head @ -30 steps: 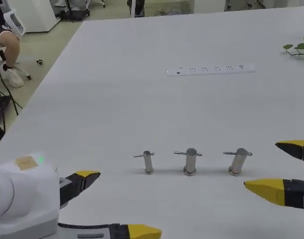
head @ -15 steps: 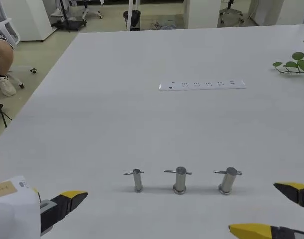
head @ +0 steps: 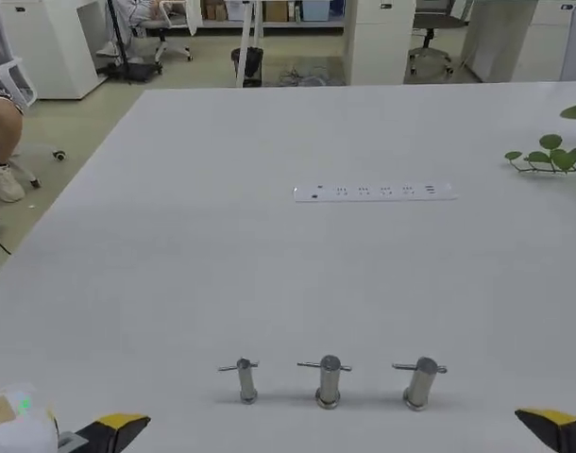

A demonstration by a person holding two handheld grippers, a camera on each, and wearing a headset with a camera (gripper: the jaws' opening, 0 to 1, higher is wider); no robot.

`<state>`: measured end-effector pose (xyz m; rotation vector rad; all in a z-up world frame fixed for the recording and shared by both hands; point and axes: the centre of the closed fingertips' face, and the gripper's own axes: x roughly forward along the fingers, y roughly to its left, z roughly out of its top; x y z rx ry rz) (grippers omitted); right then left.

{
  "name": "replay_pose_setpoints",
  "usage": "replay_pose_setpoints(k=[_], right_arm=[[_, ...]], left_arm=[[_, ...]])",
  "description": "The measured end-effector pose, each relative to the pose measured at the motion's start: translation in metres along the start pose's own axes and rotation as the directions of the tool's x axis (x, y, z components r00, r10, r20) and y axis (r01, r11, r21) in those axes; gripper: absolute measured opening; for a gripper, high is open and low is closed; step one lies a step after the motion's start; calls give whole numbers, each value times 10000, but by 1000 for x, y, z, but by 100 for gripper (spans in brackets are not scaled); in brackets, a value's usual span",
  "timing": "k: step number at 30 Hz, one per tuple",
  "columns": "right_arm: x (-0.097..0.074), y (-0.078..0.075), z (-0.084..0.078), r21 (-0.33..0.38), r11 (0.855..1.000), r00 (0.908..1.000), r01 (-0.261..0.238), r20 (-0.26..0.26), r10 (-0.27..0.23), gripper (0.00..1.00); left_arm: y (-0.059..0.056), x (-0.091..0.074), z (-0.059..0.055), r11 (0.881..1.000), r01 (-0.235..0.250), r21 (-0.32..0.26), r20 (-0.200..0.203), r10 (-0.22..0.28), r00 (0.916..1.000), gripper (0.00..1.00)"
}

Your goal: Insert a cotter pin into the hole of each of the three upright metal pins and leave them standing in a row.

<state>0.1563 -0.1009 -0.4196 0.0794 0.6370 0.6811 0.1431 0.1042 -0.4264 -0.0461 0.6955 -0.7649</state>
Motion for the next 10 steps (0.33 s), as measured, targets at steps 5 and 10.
replay_pose_setpoints(k=[5, 10], right_arm=[[-1, -4, -2, 145, 9999, 10000, 20, -76, -19, 91], [-1, -2, -3, 325, 9994, 9999, -86, -119, 89, 93]], left_arm=[[-1, -1, -3, 9998, -15, -181, 12, 15, 10000, 97], [-4, -2, -2, 9994, 18, -342, 92, -15, 10000, 97]])
